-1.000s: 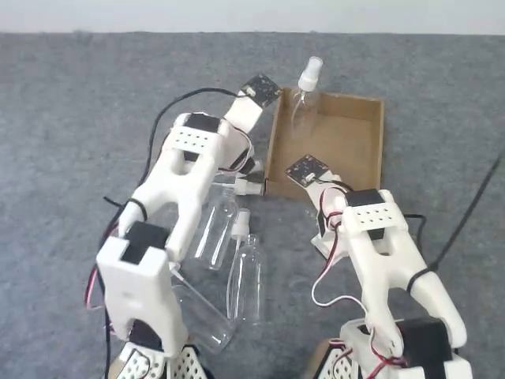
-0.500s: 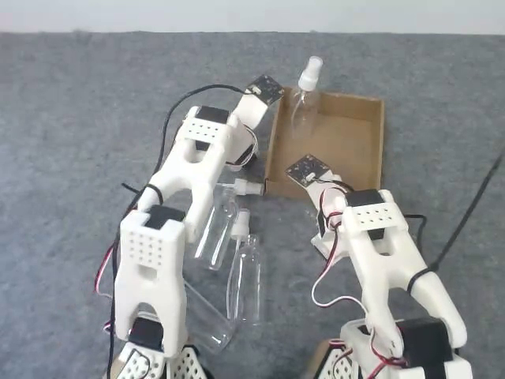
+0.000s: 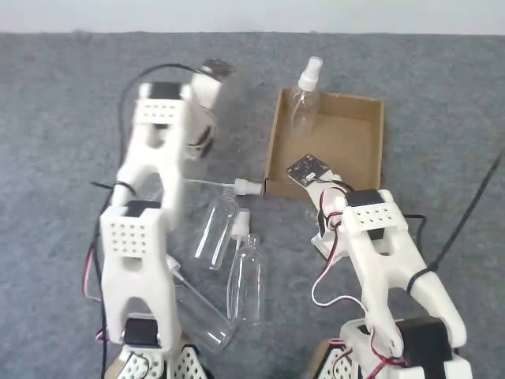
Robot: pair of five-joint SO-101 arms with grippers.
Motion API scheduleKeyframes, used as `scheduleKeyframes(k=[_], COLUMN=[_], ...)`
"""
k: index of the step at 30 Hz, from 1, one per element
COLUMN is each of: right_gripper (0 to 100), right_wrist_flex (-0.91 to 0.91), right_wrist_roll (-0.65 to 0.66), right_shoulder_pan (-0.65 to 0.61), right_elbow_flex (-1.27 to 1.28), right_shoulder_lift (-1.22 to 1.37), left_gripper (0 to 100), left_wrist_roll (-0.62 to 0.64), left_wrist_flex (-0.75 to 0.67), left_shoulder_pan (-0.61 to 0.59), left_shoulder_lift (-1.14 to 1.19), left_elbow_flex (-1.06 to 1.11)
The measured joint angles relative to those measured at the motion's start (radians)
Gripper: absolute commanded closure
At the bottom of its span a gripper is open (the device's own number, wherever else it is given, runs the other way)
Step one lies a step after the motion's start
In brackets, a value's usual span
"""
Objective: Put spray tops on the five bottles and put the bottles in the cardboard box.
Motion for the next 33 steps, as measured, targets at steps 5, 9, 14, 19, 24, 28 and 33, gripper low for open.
scheduleKeyframes(k=[5, 9, 14, 19, 24, 28, 33], right_gripper=[68.1, 68.1, 68.1, 68.0, 68.1, 68.5, 83.0], right_wrist_flex=[-0.005, -0.009, -0.008, -0.008, -0.008, -0.048, -0.126], right_wrist_roll=[0.000, 0.000, 0.000, 0.051, 0.057, 0.060, 0.011], right_shoulder_pan=[0.000, 0.000, 0.000, 0.000, -0.058, -0.101, -0.080], right_elbow_flex=[0.000, 0.003, 0.080, 0.126, 0.124, 0.124, 0.124], right_shoulder_lift=[-0.008, -0.097, -0.261, -0.296, -0.255, -0.147, -0.037], left_gripper=[99, 99, 99, 99, 99, 99, 99], left_wrist_roll=[-0.002, 0.003, 0.005, 0.011, 0.023, 0.034, 0.034], left_wrist_flex=[0.083, 0.044, -0.180, -0.416, -0.519, -0.535, -0.535], left_shoulder_pan=[-0.106, -0.167, -0.189, -0.186, -0.187, -0.196, -0.196], left_shoulder_lift=[-0.204, -0.396, -0.649, -0.887, -1.000, -1.017, -1.020], left_elbow_flex=[0.072, 0.296, 0.747, 1.163, 1.350, 1.375, 1.375])
